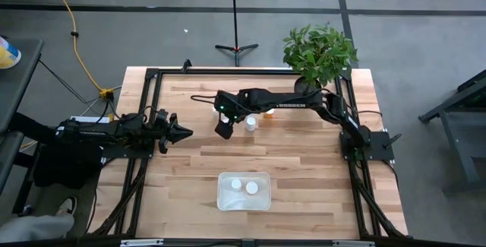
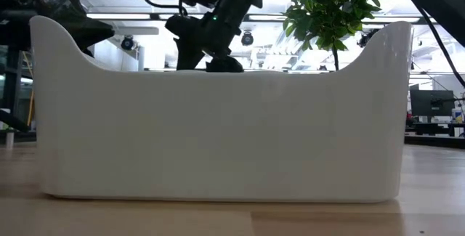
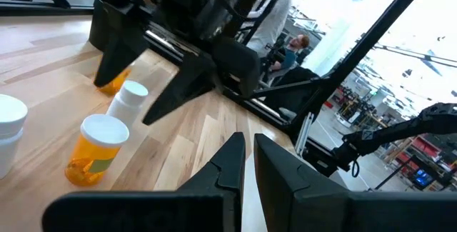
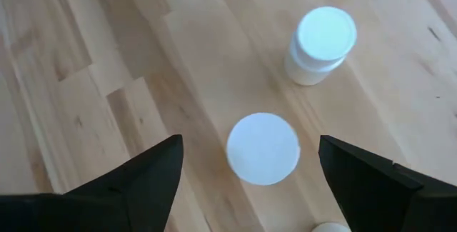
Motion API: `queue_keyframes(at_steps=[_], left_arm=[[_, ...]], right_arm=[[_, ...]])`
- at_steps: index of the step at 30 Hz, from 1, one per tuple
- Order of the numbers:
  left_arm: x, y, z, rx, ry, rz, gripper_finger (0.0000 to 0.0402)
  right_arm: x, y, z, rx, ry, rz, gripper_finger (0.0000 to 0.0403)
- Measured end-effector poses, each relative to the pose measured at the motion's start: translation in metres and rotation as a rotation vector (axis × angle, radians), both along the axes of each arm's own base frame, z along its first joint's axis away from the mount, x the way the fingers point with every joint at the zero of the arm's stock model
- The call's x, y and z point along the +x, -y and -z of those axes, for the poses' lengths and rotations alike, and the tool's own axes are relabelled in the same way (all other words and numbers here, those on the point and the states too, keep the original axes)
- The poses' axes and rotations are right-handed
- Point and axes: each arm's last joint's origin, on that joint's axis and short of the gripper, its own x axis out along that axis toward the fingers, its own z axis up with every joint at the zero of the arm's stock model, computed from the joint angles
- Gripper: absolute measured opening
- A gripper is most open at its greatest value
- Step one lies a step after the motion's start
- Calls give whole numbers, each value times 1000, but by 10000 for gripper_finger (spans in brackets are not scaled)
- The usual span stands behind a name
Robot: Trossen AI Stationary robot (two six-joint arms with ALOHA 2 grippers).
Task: Pick and place pill bottles into a basket
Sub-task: Put the left orange medicine bottle into the container
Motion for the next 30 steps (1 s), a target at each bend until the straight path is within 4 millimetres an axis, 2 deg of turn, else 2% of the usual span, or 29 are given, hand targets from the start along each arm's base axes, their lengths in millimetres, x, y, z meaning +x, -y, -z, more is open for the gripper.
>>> queue_keyframes(at_steps=[8, 20, 30], left_arm=[[0, 0, 0, 0, 0, 0, 67], [0, 0, 0, 0, 1, -2, 67], [0, 0, 0, 0, 0, -2, 67]], right_arm=[[1, 4, 4, 5, -7, 9, 317], [11, 4, 41, 78, -63, -13, 317], [15, 3, 49, 101, -49, -20, 317]])
